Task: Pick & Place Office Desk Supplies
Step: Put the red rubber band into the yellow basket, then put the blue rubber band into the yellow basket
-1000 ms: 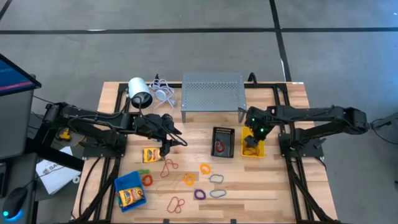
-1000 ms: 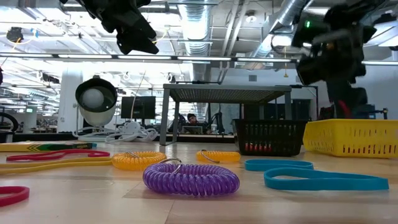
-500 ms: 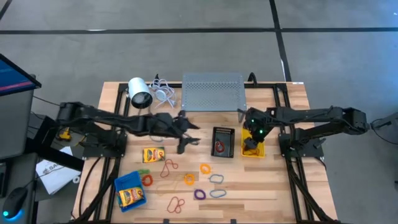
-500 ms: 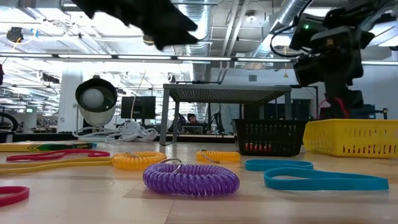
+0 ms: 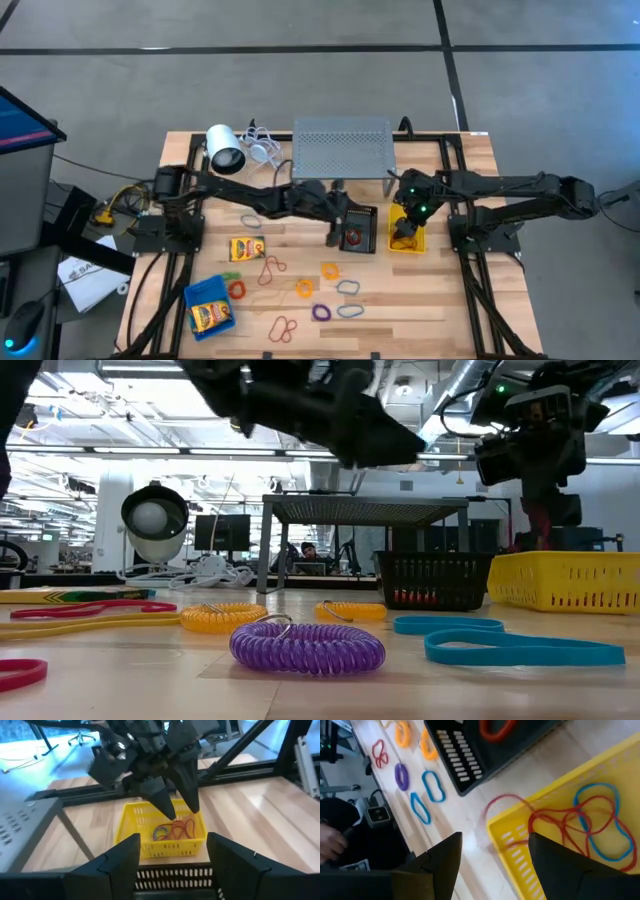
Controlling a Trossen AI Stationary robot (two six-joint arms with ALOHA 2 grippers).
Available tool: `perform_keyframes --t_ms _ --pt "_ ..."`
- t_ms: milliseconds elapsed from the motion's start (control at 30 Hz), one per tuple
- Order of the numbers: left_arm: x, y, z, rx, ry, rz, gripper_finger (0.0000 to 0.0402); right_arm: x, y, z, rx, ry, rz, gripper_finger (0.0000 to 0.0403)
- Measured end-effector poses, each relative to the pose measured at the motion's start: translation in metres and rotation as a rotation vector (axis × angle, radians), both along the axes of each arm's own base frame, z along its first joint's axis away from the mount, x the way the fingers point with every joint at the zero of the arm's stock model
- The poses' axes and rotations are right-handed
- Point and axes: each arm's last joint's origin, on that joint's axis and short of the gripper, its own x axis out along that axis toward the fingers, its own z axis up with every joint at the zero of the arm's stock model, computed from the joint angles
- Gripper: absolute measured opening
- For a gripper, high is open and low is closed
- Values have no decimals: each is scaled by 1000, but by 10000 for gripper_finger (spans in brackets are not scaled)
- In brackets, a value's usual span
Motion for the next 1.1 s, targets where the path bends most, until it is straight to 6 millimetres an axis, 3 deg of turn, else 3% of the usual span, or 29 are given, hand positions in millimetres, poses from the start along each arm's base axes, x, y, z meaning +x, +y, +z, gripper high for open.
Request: perform_keyframes --t_ms 233,333,433,600,800,967,1100 --pt "30 0 -15 33 7 -34 224 -4 2 7 -11 -33 -11 225" --pt "30 0 -17 31 31 -34 223 -5 2 9 -14 -43 -24 225" --pt "22 0 -3 32 74 -28 223 -4 2 13 -38 -96 -37 225" --pt "-12 -3 47 12 159 -33 223 6 11 21 -45 -215 5 225" --pt "-78 -17 104 -123 304 -120 223 15 32 22 -184 -265 66 214" --pt "-123 -29 125 -257 436 -72 223 21 51 17 -292 -287 147 183" --pt "-143 -36 117 -279 500 24 223 33 67 21 -348 -323 214 152"
